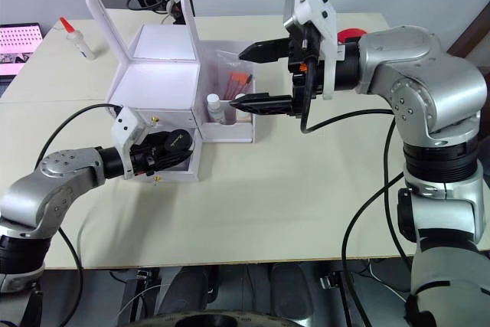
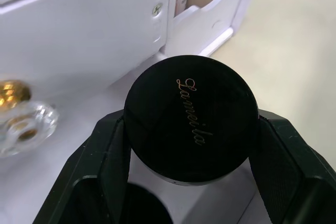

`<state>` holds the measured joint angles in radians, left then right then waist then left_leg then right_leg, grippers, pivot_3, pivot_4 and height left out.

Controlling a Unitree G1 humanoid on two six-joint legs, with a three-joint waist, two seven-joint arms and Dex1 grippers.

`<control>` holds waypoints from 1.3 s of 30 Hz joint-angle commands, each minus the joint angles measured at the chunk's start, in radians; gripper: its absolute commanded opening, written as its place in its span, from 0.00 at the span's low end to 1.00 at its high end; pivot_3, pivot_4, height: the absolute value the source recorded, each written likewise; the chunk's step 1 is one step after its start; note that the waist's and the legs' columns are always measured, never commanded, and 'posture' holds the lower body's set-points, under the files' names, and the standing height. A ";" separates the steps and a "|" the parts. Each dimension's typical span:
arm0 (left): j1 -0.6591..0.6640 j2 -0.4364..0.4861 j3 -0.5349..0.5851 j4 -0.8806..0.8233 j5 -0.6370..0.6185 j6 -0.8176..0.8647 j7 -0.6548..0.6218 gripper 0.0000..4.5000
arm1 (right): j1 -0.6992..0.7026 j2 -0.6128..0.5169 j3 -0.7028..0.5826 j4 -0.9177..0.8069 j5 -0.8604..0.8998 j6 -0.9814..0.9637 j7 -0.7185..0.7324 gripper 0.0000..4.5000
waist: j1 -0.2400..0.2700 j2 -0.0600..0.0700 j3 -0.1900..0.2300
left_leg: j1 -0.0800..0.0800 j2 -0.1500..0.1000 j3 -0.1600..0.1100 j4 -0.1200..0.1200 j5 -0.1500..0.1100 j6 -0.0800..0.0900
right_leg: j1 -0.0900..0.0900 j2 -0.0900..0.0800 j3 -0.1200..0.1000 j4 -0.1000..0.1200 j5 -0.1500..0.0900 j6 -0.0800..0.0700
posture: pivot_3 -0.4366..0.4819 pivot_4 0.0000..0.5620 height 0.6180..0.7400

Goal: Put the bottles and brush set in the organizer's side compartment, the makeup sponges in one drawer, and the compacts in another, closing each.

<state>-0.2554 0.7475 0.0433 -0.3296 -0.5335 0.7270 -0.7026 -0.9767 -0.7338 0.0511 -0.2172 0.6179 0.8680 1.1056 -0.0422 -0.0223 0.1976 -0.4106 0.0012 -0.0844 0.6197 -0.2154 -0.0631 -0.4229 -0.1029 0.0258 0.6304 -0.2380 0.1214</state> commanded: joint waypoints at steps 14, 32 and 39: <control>-0.017 0.016 -0.004 0.009 0.056 -0.024 -0.025 0.59 | -0.021 0.002 -0.020 0.010 0.006 -0.054 0.012 1.00 | 0.001 0.000 0.000 | 0.000 0.000 0.000 0.000 0.000 0.000 | 0.000 0.000 0.000 0.000 0.000 0.000 | 0.48 0.27 1.00; -0.031 0.059 0.090 -0.028 0.011 0.034 -0.070 1.00 | -0.009 0.004 -0.017 0.008 0.004 -0.070 0.014 1.00 | -0.001 0.000 0.000 | 0.000 0.000 0.000 0.000 0.000 0.000 | 0.000 0.000 0.000 0.000 0.001 0.001 | 0.48 0.27 1.00; 0.022 0.096 0.234 -0.120 -0.101 0.100 -0.087 1.00 | -0.014 0.011 -0.010 0.017 0.001 -0.076 0.022 1.00 | 0.000 0.000 0.000 | 0.000 0.000 0.000 0.000 0.000 0.000 | 0.000 0.000 0.000 0.000 0.000 0.001 | 0.48 0.27 1.00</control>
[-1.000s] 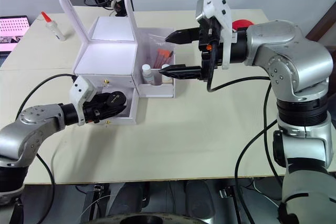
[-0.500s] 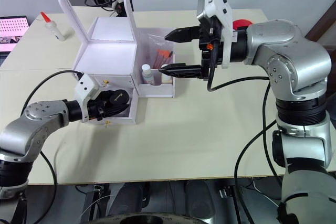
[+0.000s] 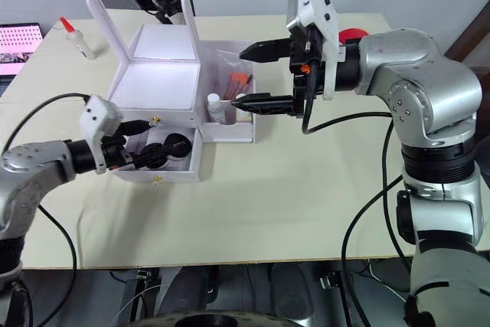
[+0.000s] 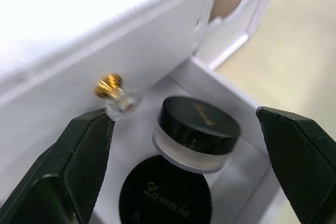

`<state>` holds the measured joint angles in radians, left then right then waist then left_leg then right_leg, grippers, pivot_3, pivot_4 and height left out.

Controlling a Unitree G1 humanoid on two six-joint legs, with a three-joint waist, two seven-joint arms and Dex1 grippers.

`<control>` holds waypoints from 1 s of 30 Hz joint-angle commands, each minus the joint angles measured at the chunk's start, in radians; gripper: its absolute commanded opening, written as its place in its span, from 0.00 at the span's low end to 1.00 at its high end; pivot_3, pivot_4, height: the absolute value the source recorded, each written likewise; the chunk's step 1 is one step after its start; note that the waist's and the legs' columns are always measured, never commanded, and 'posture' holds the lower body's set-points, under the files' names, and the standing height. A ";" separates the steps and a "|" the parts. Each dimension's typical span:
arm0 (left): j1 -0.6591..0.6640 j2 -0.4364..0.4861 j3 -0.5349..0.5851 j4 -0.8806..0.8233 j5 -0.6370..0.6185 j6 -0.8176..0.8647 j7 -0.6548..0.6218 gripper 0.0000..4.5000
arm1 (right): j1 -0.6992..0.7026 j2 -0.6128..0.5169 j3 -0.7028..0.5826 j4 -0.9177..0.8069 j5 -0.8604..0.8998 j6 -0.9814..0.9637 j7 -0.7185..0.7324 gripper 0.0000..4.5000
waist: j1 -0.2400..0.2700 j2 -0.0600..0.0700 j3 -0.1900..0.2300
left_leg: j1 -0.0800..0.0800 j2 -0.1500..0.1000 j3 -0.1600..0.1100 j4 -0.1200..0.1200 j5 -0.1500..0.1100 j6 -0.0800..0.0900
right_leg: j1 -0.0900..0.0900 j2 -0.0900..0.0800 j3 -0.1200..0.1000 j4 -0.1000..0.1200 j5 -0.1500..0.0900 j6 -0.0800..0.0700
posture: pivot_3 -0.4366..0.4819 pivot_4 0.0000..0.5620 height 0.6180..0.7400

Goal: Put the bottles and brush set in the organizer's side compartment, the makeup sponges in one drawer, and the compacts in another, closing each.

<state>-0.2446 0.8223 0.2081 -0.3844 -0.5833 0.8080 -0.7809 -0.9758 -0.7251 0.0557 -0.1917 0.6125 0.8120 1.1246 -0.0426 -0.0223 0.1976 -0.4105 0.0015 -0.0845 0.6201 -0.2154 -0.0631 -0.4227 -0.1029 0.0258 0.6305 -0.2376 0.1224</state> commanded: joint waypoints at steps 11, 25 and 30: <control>0.156 0.056 0.121 -0.059 -0.009 0.012 0.028 0.23 | -0.027 0.025 0.001 0.017 0.001 -0.042 0.011 1.00 | 0.002 0.000 0.000 | 0.000 0.001 0.000 0.000 0.000 0.000 | 0.000 0.000 0.000 0.001 -0.001 -0.003 | 0.48 0.27 1.00; 0.001 -0.056 -0.084 0.070 0.077 -0.069 0.060 0.02 | -0.020 0.016 -0.010 -0.004 0.000 -0.027 -0.006 1.00 | 0.000 0.000 0.000 | 0.000 0.001 0.000 0.001 0.000 0.000 | 0.000 0.001 0.000 0.000 0.000 0.000 | 0.48 0.27 1.00; 0.000 -0.067 -0.113 0.087 0.102 -0.091 0.051 0.02 | -0.020 0.013 -0.013 -0.011 0.002 -0.020 -0.013 1.00 | 0.001 0.000 0.000 | 0.000 0.001 0.000 0.001 0.000 0.000 | 0.001 0.001 0.000 0.000 0.000 0.000 | 0.48 0.27 1.00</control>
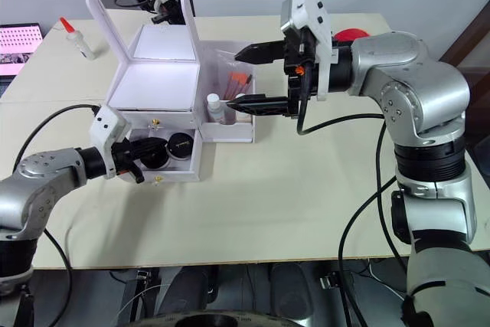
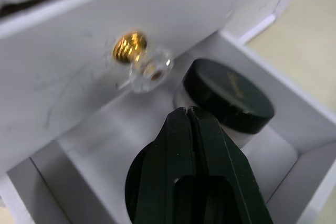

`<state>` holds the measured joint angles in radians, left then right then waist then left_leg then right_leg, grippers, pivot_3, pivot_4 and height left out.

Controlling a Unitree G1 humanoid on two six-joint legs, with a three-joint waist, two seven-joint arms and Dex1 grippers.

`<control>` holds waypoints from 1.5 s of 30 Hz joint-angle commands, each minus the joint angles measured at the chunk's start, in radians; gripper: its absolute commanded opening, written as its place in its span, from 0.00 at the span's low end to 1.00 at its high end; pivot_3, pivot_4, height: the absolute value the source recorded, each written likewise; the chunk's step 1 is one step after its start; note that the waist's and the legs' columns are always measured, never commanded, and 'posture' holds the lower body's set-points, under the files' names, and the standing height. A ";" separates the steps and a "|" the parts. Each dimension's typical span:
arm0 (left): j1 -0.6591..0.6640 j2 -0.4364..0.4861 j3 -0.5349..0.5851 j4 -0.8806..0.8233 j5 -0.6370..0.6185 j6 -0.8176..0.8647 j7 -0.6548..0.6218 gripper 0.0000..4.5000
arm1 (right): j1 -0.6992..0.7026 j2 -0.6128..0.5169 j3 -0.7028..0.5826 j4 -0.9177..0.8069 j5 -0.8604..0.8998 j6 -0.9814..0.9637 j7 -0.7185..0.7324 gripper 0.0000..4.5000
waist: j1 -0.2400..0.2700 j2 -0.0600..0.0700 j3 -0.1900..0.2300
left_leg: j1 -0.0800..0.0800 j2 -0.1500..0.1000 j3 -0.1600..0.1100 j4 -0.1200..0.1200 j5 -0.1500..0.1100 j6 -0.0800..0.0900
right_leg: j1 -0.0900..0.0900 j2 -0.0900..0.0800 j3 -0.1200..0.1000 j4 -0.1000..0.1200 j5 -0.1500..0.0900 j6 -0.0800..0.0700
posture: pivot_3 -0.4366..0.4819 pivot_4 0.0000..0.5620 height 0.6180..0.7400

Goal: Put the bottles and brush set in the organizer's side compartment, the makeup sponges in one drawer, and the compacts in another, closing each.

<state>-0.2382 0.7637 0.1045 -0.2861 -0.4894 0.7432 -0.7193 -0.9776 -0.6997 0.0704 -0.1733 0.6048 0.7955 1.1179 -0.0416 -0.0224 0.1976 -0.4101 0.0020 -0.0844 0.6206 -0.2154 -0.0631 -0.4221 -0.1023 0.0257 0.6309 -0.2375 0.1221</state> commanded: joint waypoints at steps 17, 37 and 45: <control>0.058 0.063 0.267 -0.163 -0.168 0.110 -0.025 0.02 | -0.027 -0.004 -0.018 -0.008 0.015 -0.008 0.017 1.00 | -0.001 0.000 0.000 | 0.000 0.000 0.000 0.000 0.000 0.000 | 0.000 0.000 0.000 0.000 0.000 0.000 | 0.48 0.27 1.00; 0.786 -0.417 0.385 -0.433 -0.038 -0.261 0.116 0.02 | 0.042 -0.139 0.036 0.016 -0.004 -0.027 0.251 1.00 | 0.003 0.000 0.000 | 0.000 0.002 0.002 0.008 -0.001 -0.001 | 0.004 0.000 0.000 -0.004 0.000 -0.007 | 0.48 0.27 1.00; 0.592 -0.390 0.238 -0.250 0.079 -0.354 0.161 0.02 | 0.022 -0.127 0.034 0.030 -0.015 -0.029 0.230 1.00 | 0.006 0.000 0.000 | -0.001 0.003 0.002 0.007 -0.001 0.000 | 0.003 0.000 0.000 -0.004 0.001 -0.008 | 0.48 0.27 1.00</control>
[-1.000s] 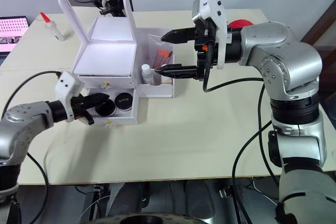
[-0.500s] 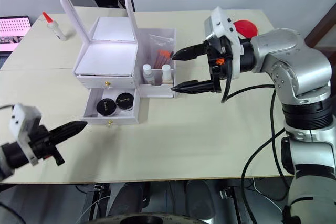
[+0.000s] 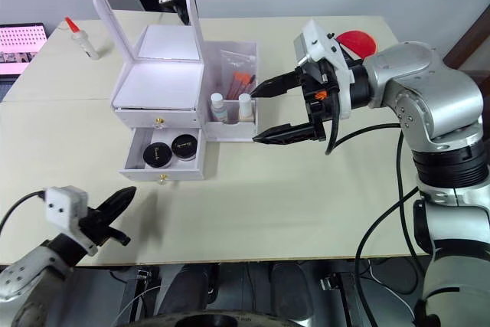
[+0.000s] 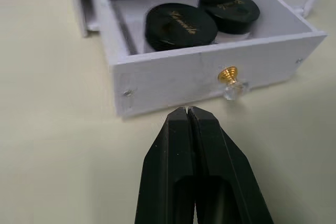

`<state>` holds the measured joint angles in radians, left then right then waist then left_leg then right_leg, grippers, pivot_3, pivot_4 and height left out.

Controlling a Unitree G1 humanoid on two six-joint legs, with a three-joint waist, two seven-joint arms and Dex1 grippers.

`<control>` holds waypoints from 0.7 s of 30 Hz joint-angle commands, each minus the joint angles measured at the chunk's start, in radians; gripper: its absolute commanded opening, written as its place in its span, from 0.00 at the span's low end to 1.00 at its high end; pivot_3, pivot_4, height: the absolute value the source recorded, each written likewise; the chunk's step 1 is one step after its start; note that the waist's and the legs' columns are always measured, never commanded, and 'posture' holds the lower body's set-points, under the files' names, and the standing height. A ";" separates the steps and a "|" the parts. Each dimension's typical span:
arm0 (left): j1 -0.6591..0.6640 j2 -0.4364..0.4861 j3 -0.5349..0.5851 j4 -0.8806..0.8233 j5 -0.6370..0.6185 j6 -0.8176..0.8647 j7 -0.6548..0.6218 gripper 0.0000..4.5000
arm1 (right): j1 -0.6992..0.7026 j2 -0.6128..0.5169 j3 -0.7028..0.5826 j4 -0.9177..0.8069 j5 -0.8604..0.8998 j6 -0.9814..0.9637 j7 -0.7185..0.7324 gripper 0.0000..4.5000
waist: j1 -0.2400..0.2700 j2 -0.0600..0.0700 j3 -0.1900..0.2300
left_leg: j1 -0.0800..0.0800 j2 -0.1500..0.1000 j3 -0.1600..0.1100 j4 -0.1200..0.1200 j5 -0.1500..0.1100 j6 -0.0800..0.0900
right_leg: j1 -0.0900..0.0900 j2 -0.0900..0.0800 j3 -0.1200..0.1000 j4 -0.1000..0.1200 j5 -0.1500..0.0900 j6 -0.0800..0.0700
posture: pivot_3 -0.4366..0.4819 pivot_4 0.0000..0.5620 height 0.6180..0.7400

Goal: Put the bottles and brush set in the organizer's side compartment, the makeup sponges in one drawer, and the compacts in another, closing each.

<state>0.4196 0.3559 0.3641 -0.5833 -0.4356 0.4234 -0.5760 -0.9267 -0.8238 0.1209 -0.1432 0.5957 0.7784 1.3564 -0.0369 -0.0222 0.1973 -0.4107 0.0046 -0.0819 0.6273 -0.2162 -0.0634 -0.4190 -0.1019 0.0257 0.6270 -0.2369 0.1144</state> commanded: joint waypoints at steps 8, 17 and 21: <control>-0.240 0.039 -0.063 0.184 0.054 -0.068 0.048 0.02 | -0.046 0.007 -0.026 -0.018 0.006 0.021 -0.049 1.00 | 0.002 0.000 0.000 | 0.000 0.003 -0.001 0.000 0.000 0.000 | -0.001 0.003 0.000 0.002 0.000 0.000 | 0.48 0.27 1.00; -0.432 0.056 -0.096 0.325 0.072 -0.045 0.088 0.02 | -0.036 0.008 -0.040 -0.031 0.016 0.031 -0.083 1.00 | 0.004 0.000 0.000 | 0.000 0.003 -0.001 0.000 0.000 0.000 | -0.001 0.004 0.000 0.003 0.001 0.000 | 0.48 0.27 1.00; -0.492 0.057 -0.125 0.375 0.083 -0.041 0.099 0.02 | -0.028 0.007 -0.043 -0.034 0.017 0.028 -0.087 1.00 | 0.009 0.000 0.000 | 0.000 0.003 -0.001 0.001 0.000 0.000 | -0.001 0.004 0.000 0.003 0.001 0.001 | 0.48 0.27 1.00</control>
<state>-0.0559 0.4090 0.2425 -0.2006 -0.3591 0.3861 -0.4844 -0.9434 -0.8104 0.1135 -0.1526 0.6003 0.8126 1.2725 -0.0275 -0.0221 0.1973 -0.4105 0.0076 -0.0828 0.6281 -0.2160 -0.0631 -0.4197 -0.0976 0.0252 0.6300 -0.2359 0.1152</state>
